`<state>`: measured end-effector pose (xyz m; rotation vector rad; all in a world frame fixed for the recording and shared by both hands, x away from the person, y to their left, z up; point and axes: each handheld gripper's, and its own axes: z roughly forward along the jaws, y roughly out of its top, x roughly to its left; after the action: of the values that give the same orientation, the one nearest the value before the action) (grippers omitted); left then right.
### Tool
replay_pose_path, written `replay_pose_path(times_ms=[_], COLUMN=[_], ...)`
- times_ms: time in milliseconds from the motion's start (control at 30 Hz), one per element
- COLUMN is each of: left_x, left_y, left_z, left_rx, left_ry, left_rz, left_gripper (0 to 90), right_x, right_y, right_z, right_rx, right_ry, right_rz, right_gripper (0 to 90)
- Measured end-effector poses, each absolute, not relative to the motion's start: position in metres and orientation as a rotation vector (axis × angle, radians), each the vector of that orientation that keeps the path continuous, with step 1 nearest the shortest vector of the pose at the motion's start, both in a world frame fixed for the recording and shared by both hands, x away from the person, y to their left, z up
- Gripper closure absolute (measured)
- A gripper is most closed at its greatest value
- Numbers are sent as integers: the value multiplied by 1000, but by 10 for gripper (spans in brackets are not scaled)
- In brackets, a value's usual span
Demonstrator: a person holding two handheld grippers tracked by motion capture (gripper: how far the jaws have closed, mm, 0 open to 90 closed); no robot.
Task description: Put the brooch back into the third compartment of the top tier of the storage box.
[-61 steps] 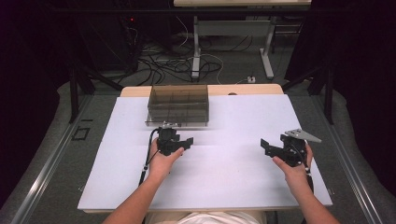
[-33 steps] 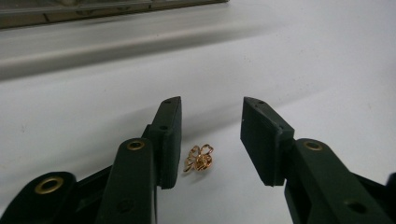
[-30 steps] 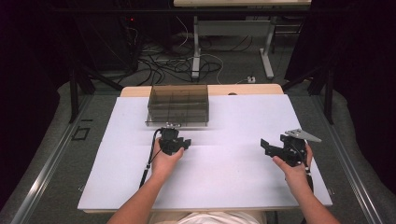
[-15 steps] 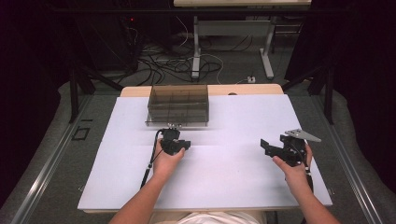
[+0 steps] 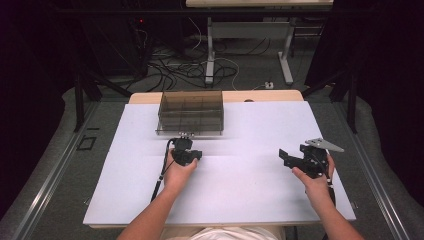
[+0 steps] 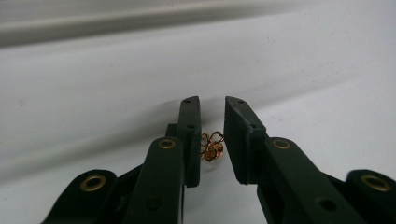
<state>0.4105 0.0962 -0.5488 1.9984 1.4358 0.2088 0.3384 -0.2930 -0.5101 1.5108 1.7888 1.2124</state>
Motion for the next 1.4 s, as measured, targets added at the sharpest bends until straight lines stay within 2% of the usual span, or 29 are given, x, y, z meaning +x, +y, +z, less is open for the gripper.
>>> replay_pose_path(times_ms=[700, 1400], left_x=[410, 407], left_y=[99, 102], left_z=[-546, -540], left_rx=[1989, 1982], left_ry=[1443, 1422], left_rz=[261, 238], left_gripper=[892, 898], right_x=[339, 338], right_y=[-294, -294], right_z=[-510, -511], right_rx=[1515, 1517], right_ry=[1786, 1784], right_rz=[1207, 1210], right_gripper=[152, 152])
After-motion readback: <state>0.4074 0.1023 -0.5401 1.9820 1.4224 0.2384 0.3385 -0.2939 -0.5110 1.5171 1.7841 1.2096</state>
